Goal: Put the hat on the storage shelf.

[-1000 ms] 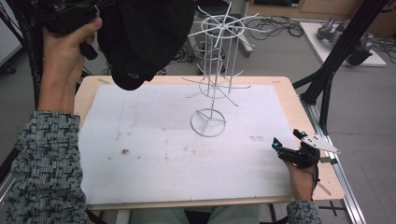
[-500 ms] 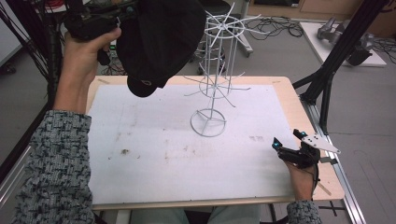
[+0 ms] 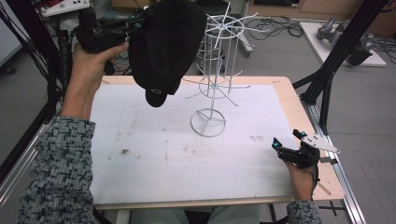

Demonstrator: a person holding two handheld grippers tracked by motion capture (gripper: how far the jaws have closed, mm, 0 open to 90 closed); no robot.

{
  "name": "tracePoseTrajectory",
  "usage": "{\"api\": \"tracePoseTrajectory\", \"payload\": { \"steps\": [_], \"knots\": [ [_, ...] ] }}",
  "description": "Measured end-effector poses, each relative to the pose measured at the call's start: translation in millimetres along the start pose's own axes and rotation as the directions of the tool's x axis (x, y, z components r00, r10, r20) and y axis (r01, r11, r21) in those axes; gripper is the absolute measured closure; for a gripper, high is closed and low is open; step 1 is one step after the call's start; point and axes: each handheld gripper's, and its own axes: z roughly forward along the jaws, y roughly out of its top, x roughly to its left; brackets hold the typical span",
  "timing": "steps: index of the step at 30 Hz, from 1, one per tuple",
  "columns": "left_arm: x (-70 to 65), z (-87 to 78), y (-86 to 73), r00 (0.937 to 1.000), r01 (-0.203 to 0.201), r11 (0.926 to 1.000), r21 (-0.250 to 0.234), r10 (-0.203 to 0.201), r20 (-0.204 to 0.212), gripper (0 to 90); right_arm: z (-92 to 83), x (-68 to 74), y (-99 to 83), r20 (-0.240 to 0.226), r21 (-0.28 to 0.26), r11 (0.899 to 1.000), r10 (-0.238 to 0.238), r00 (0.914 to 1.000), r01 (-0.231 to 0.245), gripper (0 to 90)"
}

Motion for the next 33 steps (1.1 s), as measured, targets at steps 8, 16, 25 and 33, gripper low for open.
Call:
{"api": "tracePoseTrajectory", "payload": {
  "steps": [8, 16, 25, 33],
  "knots": [
    [-1.6, 2.9, -14.5, 0.9989, -0.032, 0.9984, 0.047, 0.033, -0.032, 76.9, -0.1, 0.0, -0.2, -0.001, 0.001, 1.0, 0.006, 1.0, -0.006, 8.9],
    [-1.5, 9.3, -22.4, 0.9966, -0.051, 0.992, 0.115, 0.058, -0.058, 70.4, 0.8, -0.1, -0.2, -0.003, 0.001, 1.0, 0.002, 1.0, -0.002, 8.9],
    [-1.8, 10.6, -23.7, 0.9956, -0.066, 0.9923, 0.104, 0.073, -0.06, 69.5, -2.3, -3.0, -0.5, 0.006, -0.008, 1.0, 0.016, 0.9998, -0.016, 8.9],
    [-1.8, 5.6, -24.1, 0.9942, -0.072, 0.9923, 0.1, 0.079, -0.073, 67.0, -0.9, -2.2, -0.3, 0.003, -0.005, 1.0, 0.012, 0.9999, -0.012, 8.9]
  ]
}}
